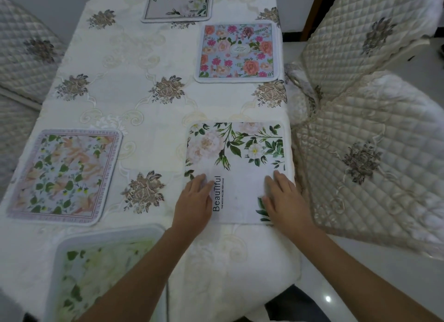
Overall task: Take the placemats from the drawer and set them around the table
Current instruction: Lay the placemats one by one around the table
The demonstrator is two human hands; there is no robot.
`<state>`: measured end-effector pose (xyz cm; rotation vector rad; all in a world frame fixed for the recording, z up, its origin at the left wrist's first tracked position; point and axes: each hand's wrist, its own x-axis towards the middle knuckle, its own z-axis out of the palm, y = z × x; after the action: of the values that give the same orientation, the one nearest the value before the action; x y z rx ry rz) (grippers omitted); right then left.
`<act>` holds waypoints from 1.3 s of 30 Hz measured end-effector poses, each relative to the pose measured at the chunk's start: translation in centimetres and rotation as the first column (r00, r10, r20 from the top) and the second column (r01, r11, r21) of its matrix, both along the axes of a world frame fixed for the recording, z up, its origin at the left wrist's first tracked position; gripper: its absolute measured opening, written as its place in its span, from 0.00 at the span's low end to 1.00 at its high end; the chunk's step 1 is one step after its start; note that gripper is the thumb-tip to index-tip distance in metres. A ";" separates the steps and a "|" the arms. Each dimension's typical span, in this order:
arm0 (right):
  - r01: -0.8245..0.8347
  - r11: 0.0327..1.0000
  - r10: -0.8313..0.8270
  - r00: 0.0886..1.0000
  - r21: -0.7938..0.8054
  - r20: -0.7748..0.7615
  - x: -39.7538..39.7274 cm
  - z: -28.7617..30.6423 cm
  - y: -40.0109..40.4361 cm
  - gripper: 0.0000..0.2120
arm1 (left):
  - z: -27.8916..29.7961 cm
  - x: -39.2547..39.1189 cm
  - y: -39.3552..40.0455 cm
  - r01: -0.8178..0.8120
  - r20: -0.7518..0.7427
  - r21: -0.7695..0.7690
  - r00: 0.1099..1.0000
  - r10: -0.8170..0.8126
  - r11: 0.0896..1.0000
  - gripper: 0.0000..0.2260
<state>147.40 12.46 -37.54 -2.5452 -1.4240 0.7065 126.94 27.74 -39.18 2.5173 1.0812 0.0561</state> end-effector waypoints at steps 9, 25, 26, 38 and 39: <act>0.049 0.997 -0.050 0.998 0.066 0.024 -3.8 -0.1 -5.4 0.25 | 0.0 -4.1 -5.5 -0.057 0.028 -0.027 0.998 0.057 0.998 0.18; -0.158 0.980 0.168 0.983 0.119 -0.078 -7.9 -0.1 -3.7 0.24 | 1.3 -1.6 -8.8 0.070 0.019 -0.007 0.997 -0.070 0.998 0.21; -0.169 0.979 0.178 0.981 0.116 -0.074 -8.2 -0.2 -3.5 0.25 | 1.2 -1.4 -9.2 0.092 0.008 -0.003 0.996 -0.092 0.996 0.22; -0.220 0.962 0.223 0.975 0.162 -0.001 -6.7 -1.1 -4.6 0.27 | 1.6 -2.1 -8.0 0.138 -0.038 -0.014 0.990 -0.139 0.990 0.16; -0.212 0.965 0.214 0.977 0.156 0.001 -6.4 -1.2 -5.0 0.26 | 1.4 -2.4 -7.8 0.124 -0.041 -0.014 0.991 -0.124 0.992 0.16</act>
<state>141.02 7.44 -38.73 -2.2877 -1.6942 0.6159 124.54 19.92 -37.76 2.5797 0.9357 -0.0380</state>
